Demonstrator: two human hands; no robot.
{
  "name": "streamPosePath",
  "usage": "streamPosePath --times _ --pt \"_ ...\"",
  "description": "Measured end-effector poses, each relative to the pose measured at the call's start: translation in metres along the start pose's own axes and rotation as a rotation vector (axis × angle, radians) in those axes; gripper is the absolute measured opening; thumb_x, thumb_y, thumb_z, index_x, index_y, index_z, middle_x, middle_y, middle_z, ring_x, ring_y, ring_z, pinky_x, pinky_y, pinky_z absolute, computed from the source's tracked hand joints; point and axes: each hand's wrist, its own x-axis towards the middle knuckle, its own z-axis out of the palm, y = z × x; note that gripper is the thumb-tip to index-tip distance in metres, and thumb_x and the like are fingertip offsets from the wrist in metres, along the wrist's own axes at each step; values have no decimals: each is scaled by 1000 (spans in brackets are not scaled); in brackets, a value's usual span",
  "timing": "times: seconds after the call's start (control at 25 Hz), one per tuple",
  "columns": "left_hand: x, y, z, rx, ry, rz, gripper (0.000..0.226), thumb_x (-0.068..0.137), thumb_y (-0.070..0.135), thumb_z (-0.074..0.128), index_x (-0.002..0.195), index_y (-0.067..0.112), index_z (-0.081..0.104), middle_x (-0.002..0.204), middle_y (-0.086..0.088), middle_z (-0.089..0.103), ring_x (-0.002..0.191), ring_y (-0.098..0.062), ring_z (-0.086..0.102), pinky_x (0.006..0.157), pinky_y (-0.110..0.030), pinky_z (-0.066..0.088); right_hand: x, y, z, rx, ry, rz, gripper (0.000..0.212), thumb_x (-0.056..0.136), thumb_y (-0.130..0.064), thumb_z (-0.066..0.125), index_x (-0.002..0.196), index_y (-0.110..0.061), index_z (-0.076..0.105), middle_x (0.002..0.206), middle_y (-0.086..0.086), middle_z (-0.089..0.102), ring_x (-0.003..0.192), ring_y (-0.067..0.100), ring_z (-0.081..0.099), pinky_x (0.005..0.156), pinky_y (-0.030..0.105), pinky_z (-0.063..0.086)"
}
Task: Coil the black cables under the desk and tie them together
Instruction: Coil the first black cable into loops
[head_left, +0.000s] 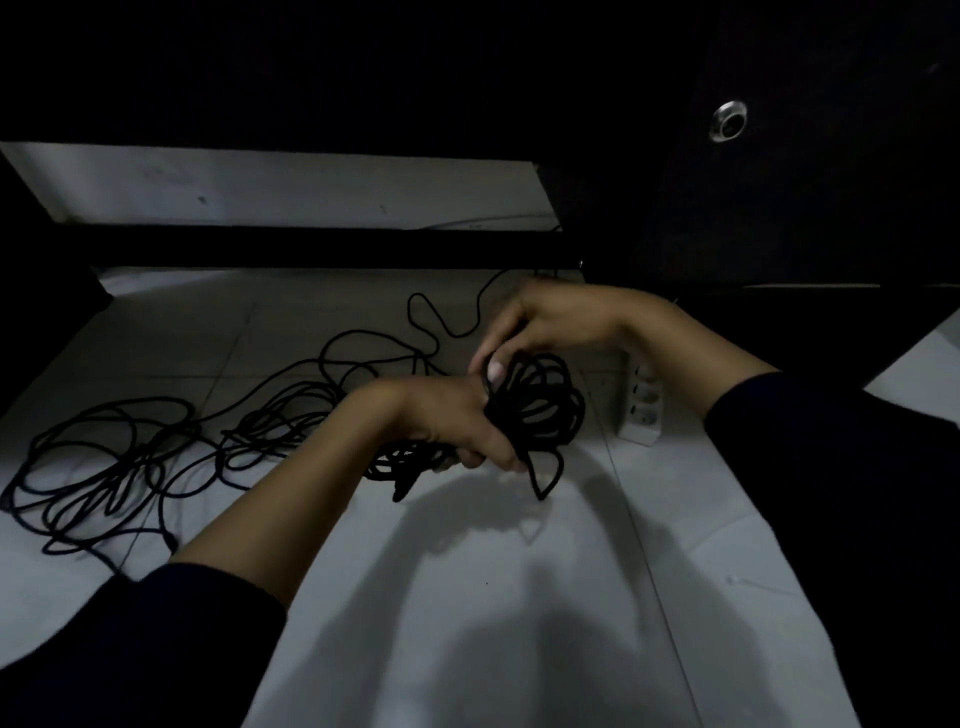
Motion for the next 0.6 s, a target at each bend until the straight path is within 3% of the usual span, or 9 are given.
streamPosePath --times 0.12,0.24,0.32,0.4,0.48,0.6 --pt "-4 3 -5 -219 91 215 15 84 6 68 69 8 63 45 0 38 37 -12 34 41 -22 35 -3 31 12 372 227 103 22 93 -1 55 110 -8 67 86 -5 70 80 7 66 74 15 49" --pt "2 7 -11 -563 187 299 18 86 1 61 75 9 73 40 1 30 30 -9 27 39 -19 31 -7 55 29 380 414 121 10 93 -5 58 98 1 64 82 4 60 75 9 57 70 24 44" --pt "10 6 -15 -750 221 251 21 90 3 54 76 8 69 40 3 30 29 -7 25 38 -18 29 -8 62 40 320 467 -7 5 88 -8 63 85 -12 62 75 -4 59 67 -6 56 65 15 43" --pt "20 0 -22 -844 232 132 15 91 7 50 85 3 63 41 5 31 30 -5 24 36 -17 30 -6 64 51 227 454 -36 7 90 -14 63 86 -18 66 80 -12 64 74 -8 59 69 12 44" --pt "27 -9 -26 -856 220 8 14 91 10 51 93 2 62 44 7 34 32 -3 27 37 -16 35 -7 68 58 32 441 45 18 94 -25 60 99 -11 71 92 -5 71 88 4 65 76 18 48" --pt "43 -22 -23 -982 305 -54 12 92 10 54 83 5 60 44 6 41 33 -3 35 42 -16 43 -15 77 59 -104 403 89 28 97 -27 55 121 -18 66 106 -5 70 92 1 61 77 7 43"
